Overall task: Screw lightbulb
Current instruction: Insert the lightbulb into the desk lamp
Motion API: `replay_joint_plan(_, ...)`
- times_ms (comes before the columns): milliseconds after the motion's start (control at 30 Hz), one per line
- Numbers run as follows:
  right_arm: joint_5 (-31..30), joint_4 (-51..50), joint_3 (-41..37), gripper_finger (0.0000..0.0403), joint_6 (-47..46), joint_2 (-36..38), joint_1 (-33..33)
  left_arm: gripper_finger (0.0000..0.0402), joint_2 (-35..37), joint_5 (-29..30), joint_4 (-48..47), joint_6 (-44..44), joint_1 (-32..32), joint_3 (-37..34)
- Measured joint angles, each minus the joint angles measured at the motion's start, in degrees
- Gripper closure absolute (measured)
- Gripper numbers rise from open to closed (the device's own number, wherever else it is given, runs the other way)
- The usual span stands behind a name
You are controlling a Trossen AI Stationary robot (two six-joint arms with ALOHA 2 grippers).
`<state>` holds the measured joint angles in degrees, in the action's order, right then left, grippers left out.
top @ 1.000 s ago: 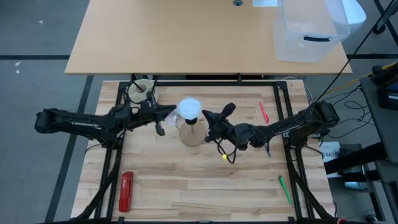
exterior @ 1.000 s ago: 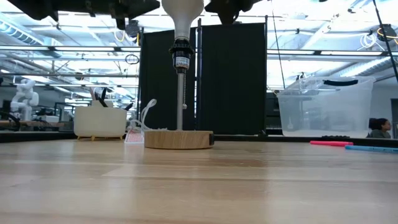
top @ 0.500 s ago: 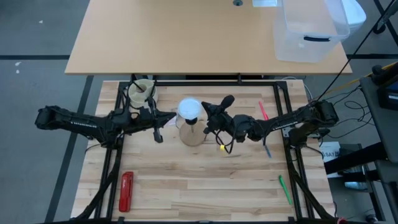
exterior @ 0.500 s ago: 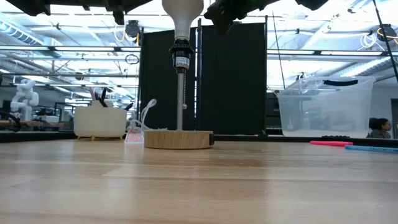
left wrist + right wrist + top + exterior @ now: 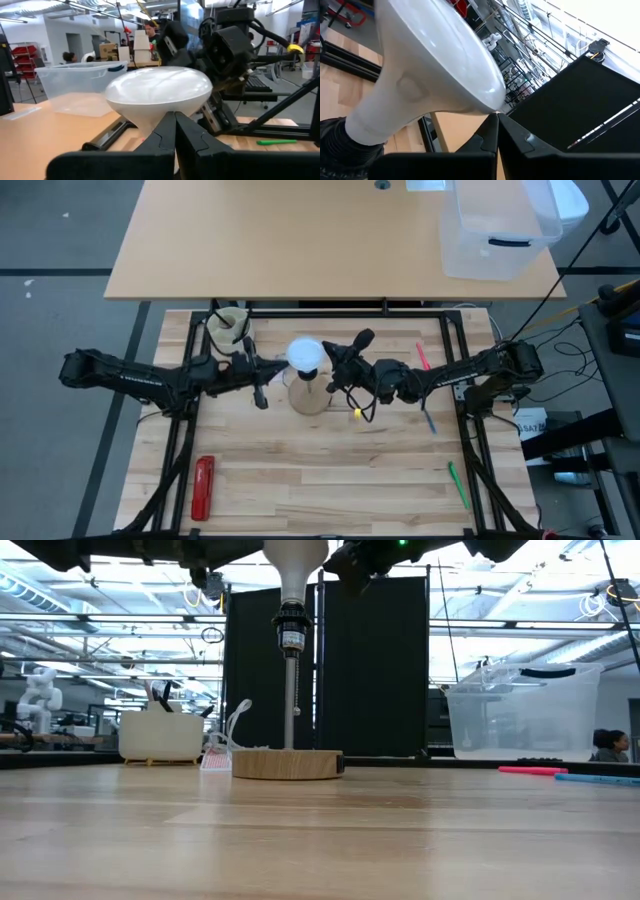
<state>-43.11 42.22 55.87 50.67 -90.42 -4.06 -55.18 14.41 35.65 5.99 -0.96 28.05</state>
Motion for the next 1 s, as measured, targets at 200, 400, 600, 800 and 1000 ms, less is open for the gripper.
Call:
replay_joint_plan(200,-1.0,0.0,0.0,0.0403,0.8,0.0,-1.1,0.0402,0.0,-0.2,-0.1,-0.4,1.2,0.0)
replay_joint_plan(400,-2.5,-0.3,0.0,0.0403,0.8,0.0,-2.4,0.0402,0.0,-0.3,-0.5,-0.8,2.4,0.0)
replay_joint_plan(600,-3.8,-0.9,0.0,0.0403,0.6,0.0,-3.8,0.0402,0.0,-0.3,-0.8,-1.2,3.8,0.0)
replay_joint_plan(800,-2.9,-0.9,0.0,0.0403,-0.3,0.0,-5.4,0.0402,0.0,-0.3,-1.4,-1.6,5.4,0.0)
replay_joint_plan(1000,-2.8,-0.9,0.0,0.0403,-1.5,0.0,-6.9,0.0402,-1.7,-0.9,-0.8,-1.6,6.2,0.0)
